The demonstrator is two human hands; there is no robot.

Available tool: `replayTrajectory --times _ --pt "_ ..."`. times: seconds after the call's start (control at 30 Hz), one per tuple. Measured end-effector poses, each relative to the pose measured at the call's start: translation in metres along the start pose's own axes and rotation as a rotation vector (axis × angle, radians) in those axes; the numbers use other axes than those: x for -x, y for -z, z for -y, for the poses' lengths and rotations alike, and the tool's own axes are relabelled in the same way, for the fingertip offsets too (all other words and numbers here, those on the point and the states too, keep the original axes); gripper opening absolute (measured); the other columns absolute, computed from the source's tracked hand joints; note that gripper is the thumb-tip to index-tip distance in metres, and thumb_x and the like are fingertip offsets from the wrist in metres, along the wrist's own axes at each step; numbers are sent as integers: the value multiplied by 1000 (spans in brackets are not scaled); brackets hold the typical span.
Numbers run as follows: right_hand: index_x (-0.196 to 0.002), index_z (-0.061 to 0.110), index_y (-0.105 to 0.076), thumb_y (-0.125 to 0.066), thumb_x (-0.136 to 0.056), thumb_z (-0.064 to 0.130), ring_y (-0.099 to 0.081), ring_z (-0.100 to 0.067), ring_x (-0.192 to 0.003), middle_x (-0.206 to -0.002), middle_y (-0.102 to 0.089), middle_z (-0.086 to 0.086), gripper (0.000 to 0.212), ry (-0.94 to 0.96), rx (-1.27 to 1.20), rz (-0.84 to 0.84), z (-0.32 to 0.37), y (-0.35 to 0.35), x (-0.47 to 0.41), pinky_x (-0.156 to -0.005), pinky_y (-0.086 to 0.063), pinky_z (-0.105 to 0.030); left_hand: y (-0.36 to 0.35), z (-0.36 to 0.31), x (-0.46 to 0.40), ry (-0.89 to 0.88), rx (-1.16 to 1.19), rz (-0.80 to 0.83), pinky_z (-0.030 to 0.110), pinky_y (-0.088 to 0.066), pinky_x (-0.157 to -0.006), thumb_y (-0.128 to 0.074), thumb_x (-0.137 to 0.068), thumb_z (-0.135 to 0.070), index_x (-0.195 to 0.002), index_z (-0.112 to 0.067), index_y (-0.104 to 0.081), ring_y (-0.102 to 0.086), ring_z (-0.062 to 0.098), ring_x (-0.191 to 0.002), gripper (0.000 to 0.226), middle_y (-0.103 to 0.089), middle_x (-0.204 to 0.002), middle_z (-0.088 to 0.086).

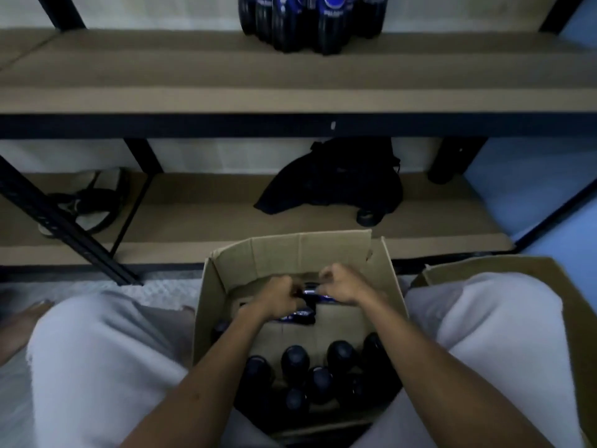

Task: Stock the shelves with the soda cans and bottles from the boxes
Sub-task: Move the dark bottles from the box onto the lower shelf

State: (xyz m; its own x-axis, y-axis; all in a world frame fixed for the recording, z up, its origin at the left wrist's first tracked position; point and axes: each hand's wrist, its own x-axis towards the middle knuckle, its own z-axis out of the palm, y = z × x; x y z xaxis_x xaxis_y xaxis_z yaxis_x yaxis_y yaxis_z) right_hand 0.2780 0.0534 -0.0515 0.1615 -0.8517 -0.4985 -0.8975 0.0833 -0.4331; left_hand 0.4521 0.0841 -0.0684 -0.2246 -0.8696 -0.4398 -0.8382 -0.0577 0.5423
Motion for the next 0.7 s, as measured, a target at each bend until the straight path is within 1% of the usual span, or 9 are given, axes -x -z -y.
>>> replayTrajectory --times 0.07,0.13,0.23,0.3,0.37,0.47,0.57,0.63,0.7 --pt "-102 17 -68 -80 -68 45 -66 -28 -82 -106 -67 -10 45 -112 180 215 -13 -15 8 -73 -59 -39 -27 12 7 53 -20 239 24 -45 -88 -75 -80 -24 -125 -15 -63 -61 21 -112 47 -65 -120 5" --pt "-113 5 -62 -84 -71 37 -65 -28 -70 -106 -61 -13 56 -212 231 429 -24 -29 14 -62 -57 -38 -44 21 11 138 -94 426 22 -42 -90 -78 -78 -31 -137 -21 -53 -55 20 -120 65 -56 -133 1" --pt "-114 5 -61 -90 -64 29 -70 -34 -84 -108 -62 -16 63 -276 159 503 -40 -51 17 -72 -61 -49 -59 30 12 186 -131 516 22 -44 -84 -81 -75 -28 -139 -26 -49 -55 22 -118 72 -52 -135 0" --pt "-113 12 -62 -90 -62 22 -69 -30 -88 -111 -62 -11 58 -285 69 430 -50 -66 14 -70 -62 -46 -67 38 9 174 -98 479 22 -43 -89 -79 -77 -26 -138 -29 -51 -53 20 -120 67 -50 -136 0" --pt "-103 17 -67 -86 -67 18 -70 -27 -81 -105 -66 -8 41 -296 -57 285 -53 -74 10 -66 -62 -38 -74 45 5 140 -25 381 18 -39 -89 -74 -82 -24 -136 -27 -54 -52 19 -121 57 -54 -135 0" --pt "-100 20 -69 -74 -81 24 -68 -29 -92 -105 -70 -7 20 -262 -82 -20 -51 -79 -1 -77 -57 -34 -79 51 -5 128 105 111 22 -41 -87 -68 -86 -21 -121 -22 -62 -58 24 -113 36 -64 -121 4" --pt "-112 27 -65 -75 -81 26 -63 -31 -103 -107 -69 -7 33 -197 -173 -130 -51 -89 -14 -84 -54 -35 -87 60 -15 197 237 -24 29 -46 -89 -69 -86 -22 -119 -20 -61 -61 25 -105 35 -67 -113 5" --pt "-111 34 -58 -81 -74 23 -62 -29 -99 -102 -67 -5 44 -190 -280 -143 -56 -100 -20 -79 -55 -38 -94 68 -19 232 343 -63 31 -48 -88 -74 -81 -18 -116 -18 -60 -61 24 -98 38 -66 -105 5" --pt "-110 28 -51 -80 -76 15 -60 -22 -94 -98 -61 1 47 -197 -359 -113 -59 -110 -22 -73 -47 -28 -100 74 -22 223 464 -87 30 -48 -84 -79 -75 -8 -108 -19 -58 -60 20 -90 40 -65 -95 1"
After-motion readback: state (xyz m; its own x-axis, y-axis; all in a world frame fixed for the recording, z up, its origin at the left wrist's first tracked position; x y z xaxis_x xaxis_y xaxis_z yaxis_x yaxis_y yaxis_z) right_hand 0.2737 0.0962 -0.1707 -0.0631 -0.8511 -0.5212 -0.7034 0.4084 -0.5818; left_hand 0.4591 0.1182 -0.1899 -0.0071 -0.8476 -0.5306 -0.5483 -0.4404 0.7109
